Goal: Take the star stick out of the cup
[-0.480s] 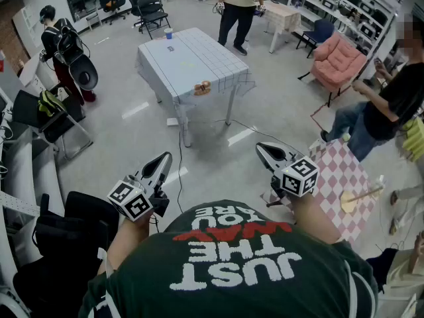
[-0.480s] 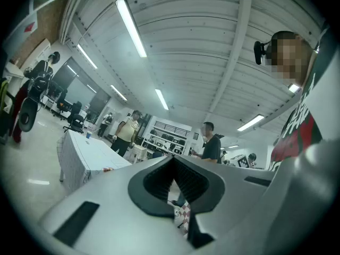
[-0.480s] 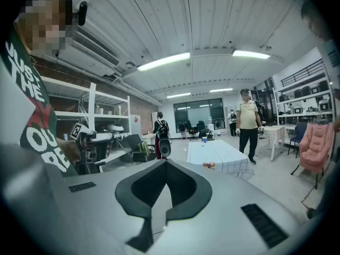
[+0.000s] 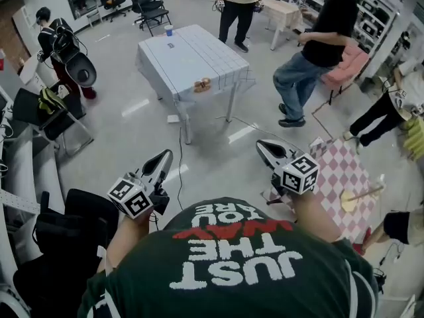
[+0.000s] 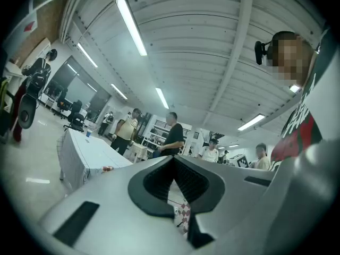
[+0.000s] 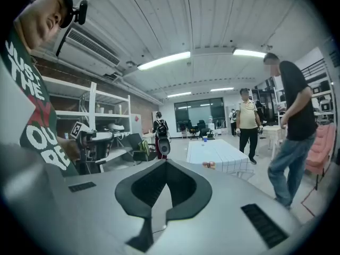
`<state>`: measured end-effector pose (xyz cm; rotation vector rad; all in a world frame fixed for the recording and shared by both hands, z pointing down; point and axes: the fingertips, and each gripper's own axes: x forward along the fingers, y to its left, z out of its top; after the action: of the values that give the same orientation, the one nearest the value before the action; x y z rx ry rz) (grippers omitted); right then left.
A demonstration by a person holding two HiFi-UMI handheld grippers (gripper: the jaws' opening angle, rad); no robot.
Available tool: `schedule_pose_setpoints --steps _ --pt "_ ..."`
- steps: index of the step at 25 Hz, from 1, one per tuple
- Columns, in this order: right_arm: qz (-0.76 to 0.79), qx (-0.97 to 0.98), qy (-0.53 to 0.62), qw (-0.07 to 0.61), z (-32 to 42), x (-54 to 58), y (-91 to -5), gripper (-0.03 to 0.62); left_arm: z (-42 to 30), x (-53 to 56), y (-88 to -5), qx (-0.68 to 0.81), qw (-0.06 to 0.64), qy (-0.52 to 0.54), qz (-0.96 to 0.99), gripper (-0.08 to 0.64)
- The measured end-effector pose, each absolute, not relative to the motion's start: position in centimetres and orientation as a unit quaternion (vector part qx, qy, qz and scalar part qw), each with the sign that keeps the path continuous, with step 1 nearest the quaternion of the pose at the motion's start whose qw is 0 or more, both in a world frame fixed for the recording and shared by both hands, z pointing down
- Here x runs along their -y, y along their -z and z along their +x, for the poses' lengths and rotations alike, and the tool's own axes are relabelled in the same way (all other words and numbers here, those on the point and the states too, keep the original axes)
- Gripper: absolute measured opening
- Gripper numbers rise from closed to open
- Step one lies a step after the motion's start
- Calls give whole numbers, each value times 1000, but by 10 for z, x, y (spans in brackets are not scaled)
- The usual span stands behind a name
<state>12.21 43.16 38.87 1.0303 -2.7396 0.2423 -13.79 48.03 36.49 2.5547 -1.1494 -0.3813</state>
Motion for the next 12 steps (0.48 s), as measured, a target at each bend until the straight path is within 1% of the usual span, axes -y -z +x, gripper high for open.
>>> schedule_pose_setpoints --steps 12 --pt "347 929 -91 91 144 -430 -388 32 -110 -474 -366 399 159 125 894 6"
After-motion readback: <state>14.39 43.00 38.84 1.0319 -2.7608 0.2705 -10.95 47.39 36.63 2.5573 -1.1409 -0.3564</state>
